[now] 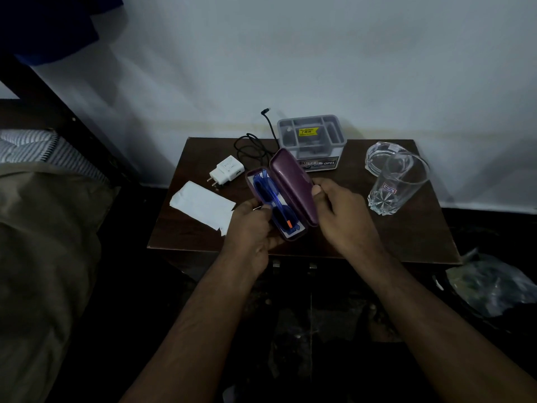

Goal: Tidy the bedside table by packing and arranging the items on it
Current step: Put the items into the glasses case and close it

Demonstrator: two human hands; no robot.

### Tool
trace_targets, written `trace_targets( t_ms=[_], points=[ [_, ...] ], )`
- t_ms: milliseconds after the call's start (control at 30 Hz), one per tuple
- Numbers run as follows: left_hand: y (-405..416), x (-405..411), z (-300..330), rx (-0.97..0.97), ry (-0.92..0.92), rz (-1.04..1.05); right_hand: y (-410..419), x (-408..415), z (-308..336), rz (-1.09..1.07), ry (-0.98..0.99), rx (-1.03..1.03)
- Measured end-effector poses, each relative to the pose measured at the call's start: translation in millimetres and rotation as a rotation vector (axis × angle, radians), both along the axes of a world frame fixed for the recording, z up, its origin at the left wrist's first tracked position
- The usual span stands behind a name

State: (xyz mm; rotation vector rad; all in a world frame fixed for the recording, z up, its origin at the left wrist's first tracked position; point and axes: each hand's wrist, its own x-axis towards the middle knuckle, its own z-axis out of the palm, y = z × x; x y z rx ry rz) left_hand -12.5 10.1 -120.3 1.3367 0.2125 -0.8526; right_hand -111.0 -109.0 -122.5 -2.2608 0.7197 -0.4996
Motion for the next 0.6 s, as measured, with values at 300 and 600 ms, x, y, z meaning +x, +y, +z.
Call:
trace_targets(
  t_ms=[300, 600],
  points=[
    [2.4, 1.9, 2.1, -0.017, -0.003, 0.019, 3.1, 2.4, 0.0, 0.12, -0.049, 0.246],
    [-0.8, -0.5, 6.0, -0.014, -0.03, -0.007, 9.5, 3.9, -11.9, 0.247, -0.004, 0.223]
  ],
)
